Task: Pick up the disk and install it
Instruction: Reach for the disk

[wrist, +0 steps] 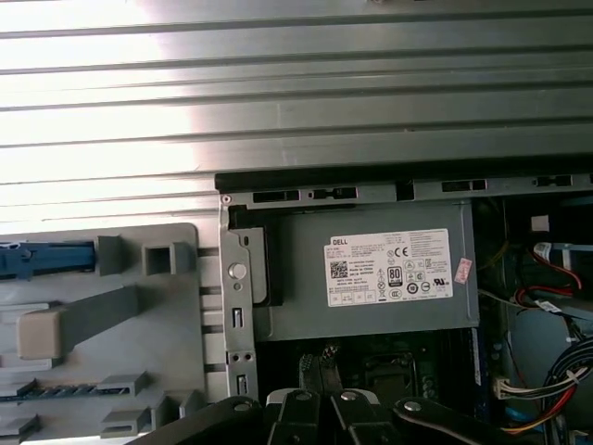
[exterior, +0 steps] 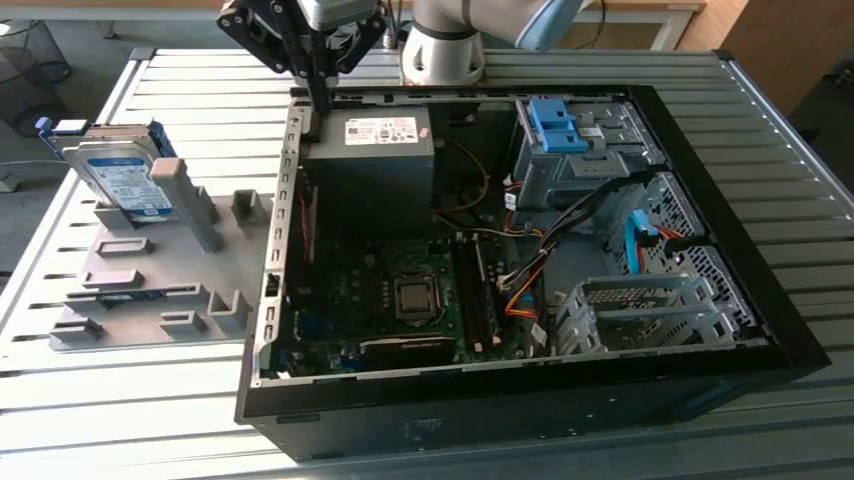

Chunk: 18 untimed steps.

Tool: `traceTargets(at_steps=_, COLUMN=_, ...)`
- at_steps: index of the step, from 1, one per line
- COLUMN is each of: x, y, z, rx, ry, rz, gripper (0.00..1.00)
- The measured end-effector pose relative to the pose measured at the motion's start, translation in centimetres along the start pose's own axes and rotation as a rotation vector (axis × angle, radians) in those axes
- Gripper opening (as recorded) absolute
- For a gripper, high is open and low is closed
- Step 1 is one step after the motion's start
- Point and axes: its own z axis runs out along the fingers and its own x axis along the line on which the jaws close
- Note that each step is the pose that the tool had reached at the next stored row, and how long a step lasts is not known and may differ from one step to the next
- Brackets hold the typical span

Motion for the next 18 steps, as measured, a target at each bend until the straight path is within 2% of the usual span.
traceTargets(at_steps=18, x=0.91, y=-0.07, z=0.0, rx=-0.0001, ry=-0.0001, rz=0.0, gripper=0.11)
